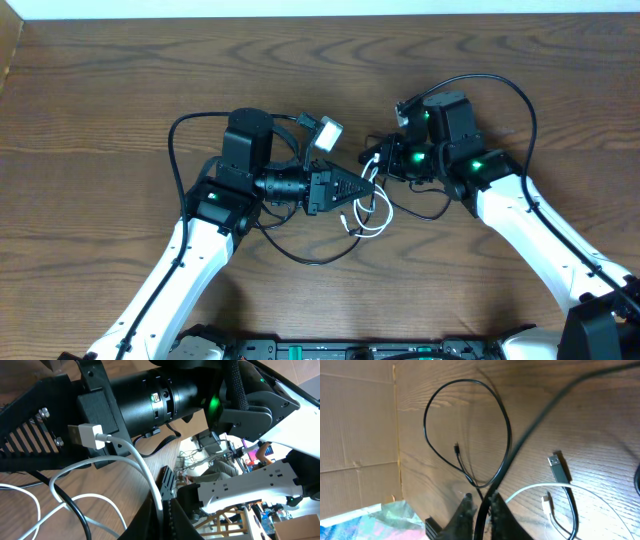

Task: Untangle cables

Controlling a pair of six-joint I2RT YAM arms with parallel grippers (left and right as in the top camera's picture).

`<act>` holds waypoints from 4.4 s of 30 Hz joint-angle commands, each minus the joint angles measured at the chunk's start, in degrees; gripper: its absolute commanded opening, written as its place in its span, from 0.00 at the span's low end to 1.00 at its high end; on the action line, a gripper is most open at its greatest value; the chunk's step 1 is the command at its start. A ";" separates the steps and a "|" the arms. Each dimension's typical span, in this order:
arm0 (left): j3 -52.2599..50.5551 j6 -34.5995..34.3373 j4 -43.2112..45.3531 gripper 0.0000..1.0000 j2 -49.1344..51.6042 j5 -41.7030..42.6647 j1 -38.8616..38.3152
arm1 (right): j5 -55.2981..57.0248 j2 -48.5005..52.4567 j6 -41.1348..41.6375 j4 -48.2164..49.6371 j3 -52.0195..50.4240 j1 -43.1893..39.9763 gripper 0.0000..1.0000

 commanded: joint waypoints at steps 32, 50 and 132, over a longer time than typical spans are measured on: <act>-0.13 8.94 -25.11 0.08 0.39 -51.21 -0.13 | 55.45 -1.40 -31.50 -47.58 35.52 -35.63 0.01; -0.13 3.76 -7.19 0.09 0.37 -30.05 -1.29 | 26.49 -0.98 -37.09 -43.45 35.41 -51.54 0.50; -0.13 -4.42 -35.04 0.70 0.37 -70.66 1.84 | 36.57 0.20 -30.21 -48.02 38.07 -47.93 0.01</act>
